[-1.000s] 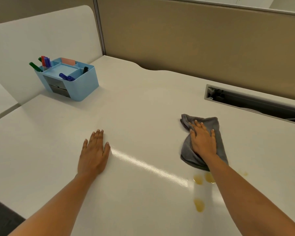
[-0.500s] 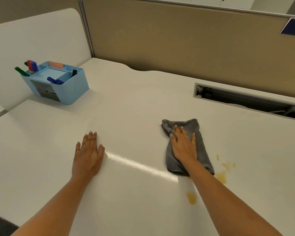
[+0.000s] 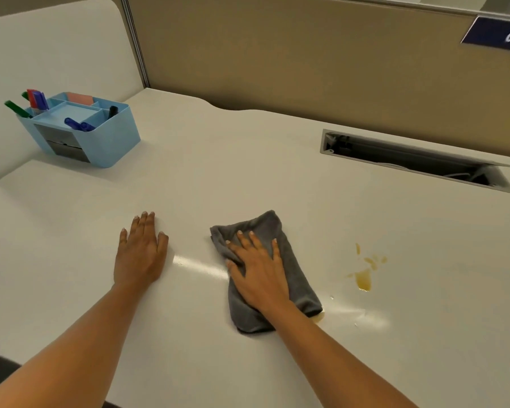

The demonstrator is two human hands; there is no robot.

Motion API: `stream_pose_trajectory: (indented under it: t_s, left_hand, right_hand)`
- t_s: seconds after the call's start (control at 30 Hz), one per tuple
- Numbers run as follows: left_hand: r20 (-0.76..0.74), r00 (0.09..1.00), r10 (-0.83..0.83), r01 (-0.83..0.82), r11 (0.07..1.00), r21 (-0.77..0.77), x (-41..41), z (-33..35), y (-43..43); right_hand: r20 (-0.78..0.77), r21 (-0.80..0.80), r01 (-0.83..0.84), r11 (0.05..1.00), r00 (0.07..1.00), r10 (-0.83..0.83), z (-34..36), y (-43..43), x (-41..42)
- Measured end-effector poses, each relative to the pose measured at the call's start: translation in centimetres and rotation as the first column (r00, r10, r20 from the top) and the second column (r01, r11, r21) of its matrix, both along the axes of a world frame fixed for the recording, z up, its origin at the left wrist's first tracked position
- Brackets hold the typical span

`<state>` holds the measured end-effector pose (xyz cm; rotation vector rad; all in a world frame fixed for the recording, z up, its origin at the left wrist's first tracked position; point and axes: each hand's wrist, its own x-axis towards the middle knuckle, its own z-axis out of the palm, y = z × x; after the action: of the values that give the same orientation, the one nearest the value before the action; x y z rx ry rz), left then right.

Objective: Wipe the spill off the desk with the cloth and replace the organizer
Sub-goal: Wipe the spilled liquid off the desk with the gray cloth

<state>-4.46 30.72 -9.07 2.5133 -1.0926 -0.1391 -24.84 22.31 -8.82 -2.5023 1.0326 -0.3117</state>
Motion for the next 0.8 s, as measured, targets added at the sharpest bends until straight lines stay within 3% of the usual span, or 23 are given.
stream_pose_trajectory:
  t_s: [0.17, 0.57, 0.8]
  left_hand:
    - [0.005, 1.000, 0.010, -0.010, 1.000, -0.006, -0.2, -0.2, 0.1]
    - [-0.008, 1.000, 0.029, -0.029, 1.000, -0.006, -0.5, -0.5, 0.6]
    - [0.010, 1.000, 0.025, -0.025, 1.000, -0.011, -0.2, -0.6, 0.4]
  right_hand:
    - [-0.002, -0.009, -0.101, 0.995, 0.995, 0.101, -0.1, 2.0, -3.3]
    - [-0.082, -0.031, -0.162, 0.986, 0.984, 0.159, 0.3, -0.6, -11.2]
    - [-0.186, 0.005, -0.398, 0.918, 0.901, 0.391, 1.3, -5.9, -15.0]
